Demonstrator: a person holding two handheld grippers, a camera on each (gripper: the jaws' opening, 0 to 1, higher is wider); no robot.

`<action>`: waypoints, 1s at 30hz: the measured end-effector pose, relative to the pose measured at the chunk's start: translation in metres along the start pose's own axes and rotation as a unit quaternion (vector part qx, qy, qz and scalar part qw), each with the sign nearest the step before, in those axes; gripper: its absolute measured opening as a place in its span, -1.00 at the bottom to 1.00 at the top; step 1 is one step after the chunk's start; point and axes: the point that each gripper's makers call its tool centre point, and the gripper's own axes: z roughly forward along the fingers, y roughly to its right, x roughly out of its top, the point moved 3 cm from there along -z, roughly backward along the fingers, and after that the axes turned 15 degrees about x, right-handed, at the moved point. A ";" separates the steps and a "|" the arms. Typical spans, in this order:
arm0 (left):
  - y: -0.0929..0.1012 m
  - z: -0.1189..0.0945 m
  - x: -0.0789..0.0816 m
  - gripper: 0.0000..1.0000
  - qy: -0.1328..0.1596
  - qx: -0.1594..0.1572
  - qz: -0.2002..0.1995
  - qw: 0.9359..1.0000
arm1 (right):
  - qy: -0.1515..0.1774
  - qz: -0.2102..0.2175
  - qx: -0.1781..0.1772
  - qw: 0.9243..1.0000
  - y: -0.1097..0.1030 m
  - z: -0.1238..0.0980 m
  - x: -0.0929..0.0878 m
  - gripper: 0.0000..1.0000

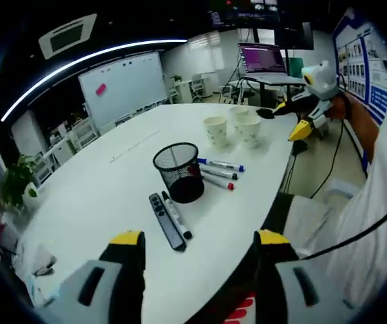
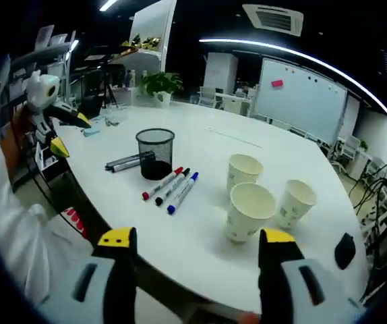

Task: Place the scattered laser pointers and whiteboard markers into the pen holder and stack the scattered paper cups together

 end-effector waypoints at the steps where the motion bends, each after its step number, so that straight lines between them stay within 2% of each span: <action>1: 0.000 0.001 -0.001 0.30 -0.002 0.000 0.000 1.000 | 0.001 0.000 0.000 1.000 0.000 0.000 0.000 0.46; 14: 0.000 0.005 -0.008 0.28 -0.014 -0.006 0.005 1.000 | 0.003 0.000 -0.003 1.000 -0.001 -0.001 0.004 0.46; 26: -0.001 0.008 -0.004 0.29 -0.008 -0.005 0.004 1.000 | 0.033 0.003 -0.025 0.999 0.007 -0.008 0.013 0.41; 30: 0.000 0.008 -0.004 0.29 -0.009 -0.006 0.002 1.000 | 0.057 0.008 -0.033 0.998 0.011 -0.012 0.019 0.40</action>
